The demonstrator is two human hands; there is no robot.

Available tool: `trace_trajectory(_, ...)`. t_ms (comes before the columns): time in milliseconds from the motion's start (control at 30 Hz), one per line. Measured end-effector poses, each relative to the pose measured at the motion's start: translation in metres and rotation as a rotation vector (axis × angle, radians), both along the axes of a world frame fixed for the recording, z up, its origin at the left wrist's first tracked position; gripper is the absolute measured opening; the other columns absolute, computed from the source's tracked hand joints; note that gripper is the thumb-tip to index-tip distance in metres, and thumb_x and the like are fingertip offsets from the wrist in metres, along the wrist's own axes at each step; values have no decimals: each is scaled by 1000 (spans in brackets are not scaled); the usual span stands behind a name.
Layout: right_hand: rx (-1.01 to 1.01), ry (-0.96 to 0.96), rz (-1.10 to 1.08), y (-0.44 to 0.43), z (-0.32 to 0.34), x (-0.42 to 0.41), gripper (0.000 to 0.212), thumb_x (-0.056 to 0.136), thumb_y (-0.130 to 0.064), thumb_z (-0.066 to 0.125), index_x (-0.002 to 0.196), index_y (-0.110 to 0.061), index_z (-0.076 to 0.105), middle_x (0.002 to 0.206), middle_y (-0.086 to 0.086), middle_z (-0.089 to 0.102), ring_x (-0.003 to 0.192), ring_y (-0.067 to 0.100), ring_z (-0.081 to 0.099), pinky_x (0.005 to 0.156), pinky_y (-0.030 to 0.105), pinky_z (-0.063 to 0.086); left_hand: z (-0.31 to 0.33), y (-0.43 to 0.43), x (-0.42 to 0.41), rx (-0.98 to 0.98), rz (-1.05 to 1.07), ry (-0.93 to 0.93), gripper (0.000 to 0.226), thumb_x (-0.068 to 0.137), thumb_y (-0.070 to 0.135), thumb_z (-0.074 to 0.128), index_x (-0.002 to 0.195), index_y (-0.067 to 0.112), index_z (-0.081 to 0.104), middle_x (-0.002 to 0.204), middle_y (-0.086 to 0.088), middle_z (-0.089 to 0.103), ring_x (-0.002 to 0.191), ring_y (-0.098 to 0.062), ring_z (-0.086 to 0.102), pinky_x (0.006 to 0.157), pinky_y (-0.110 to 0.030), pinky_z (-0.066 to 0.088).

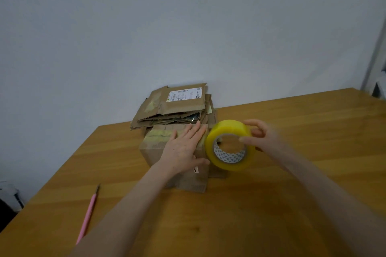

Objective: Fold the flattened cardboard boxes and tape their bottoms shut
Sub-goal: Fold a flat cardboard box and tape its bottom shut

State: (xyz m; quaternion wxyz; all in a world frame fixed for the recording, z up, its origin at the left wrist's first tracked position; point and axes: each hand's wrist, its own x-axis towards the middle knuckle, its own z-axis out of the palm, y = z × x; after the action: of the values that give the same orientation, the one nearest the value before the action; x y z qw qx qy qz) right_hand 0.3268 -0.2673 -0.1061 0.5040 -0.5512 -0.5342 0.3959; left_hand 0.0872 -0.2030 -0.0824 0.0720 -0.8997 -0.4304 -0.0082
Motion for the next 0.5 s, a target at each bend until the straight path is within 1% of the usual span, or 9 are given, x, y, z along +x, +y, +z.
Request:
trace_trajectory(67, 9, -40, -14, -2, -8, 1, 54, 71, -29, 80, 119, -31, 54, 114, 2, 62, 108, 20, 57, 88, 38, 51, 1, 6, 4, -13, 1, -6, 99, 79, 70, 50, 150, 33, -9, 159, 6, -10, 146, -14, -4, 119, -49, 4)
trace_trajectory(167, 36, 7, 4, -5, -9, -4, 52, 75, -19, 76, 122, -26, 53, 104, -2, 63, 96, 14, 60, 70, 22, 49, 1, 9, 6, -5, -4, 4, 96, 81, 69, 49, 150, 34, -7, 159, 6, -8, 147, -14, -2, 119, -48, 7)
trace_trajectory(200, 46, 22, 14, -4, -8, -6, 53, 76, -17, 76, 123, -26, 53, 102, -3, 63, 92, 12, 60, 66, 19, 47, 1, 9, 5, 0, -7, 6, 95, 81, 69, 49, 150, 34, -7, 159, 6, -8, 147, -15, -2, 119, -47, 7)
trace_trajectory(267, 58, 8, 19, -2, -6, -5, 52, 75, -16, 76, 120, -31, 54, 102, -4, 63, 91, 10, 61, 66, 19, 48, 0, 9, 4, 2, -12, 5, 93, 82, 68, 48, 150, 34, -7, 159, 6, -8, 147, -15, -2, 119, -47, 7)
trace_trajectory(367, 56, -64, 43, -1, 1, 5, 54, 73, -15, 78, 117, -36, 54, 106, -4, 62, 94, 10, 59, 69, 21, 50, 0, 11, 2, 4, -14, 10, 92, 83, 67, 47, 149, 35, -8, 159, 7, -8, 147, -15, -2, 119, -47, 9)
trace_trajectory(433, 37, -137, 78, -3, 3, 13, 55, 73, -14, 78, 118, -35, 55, 108, -9, 60, 95, 6, 58, 66, 18, 51, -1, 12, 1, 4, -16, 8, 91, 83, 67, 46, 149, 36, -8, 159, 7, -8, 147, -15, -1, 119, -46, 9)
trace_trajectory(500, 20, -163, 94, -5, 4, 17, 56, 72, -13, 79, 119, -34, 56, 109, -11, 60, 95, 4, 58, 63, 15, 51, -1, 11, 0, 9, -21, 5, 90, 84, 67, 46, 149, 38, -8, 158, 7, -8, 147, -16, -1, 119, -46, 9)
